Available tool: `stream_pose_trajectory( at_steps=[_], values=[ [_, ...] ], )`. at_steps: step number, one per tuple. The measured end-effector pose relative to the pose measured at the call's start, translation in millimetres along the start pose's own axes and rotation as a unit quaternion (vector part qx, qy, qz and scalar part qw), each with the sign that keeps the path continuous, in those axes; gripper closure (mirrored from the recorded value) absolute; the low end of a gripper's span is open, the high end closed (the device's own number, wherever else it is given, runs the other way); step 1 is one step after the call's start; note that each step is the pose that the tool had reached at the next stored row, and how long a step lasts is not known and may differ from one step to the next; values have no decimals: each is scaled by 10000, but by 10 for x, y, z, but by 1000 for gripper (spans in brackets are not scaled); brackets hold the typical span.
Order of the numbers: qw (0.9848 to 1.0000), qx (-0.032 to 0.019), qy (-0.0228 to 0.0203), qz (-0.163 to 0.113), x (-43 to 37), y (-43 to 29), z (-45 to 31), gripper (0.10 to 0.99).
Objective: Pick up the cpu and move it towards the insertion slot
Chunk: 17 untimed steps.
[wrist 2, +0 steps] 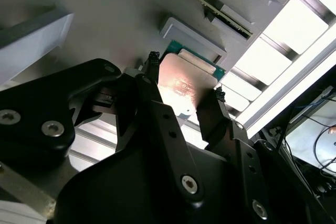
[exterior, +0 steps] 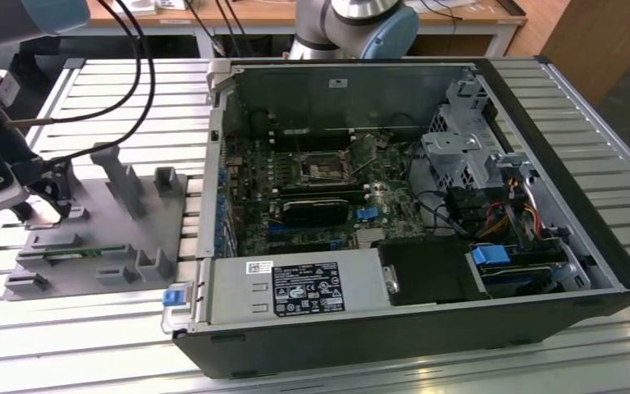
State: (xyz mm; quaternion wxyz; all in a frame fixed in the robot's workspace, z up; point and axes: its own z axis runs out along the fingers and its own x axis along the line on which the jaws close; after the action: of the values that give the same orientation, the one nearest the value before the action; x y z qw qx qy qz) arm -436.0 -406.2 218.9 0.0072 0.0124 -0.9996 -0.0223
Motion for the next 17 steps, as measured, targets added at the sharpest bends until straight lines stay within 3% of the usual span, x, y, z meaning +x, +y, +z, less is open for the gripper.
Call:
stream_pose_trajectory(
  at_steps=[17],
  values=[
    [10000, 0, 0, 0, 2, 6, -138, 553]
  ],
)
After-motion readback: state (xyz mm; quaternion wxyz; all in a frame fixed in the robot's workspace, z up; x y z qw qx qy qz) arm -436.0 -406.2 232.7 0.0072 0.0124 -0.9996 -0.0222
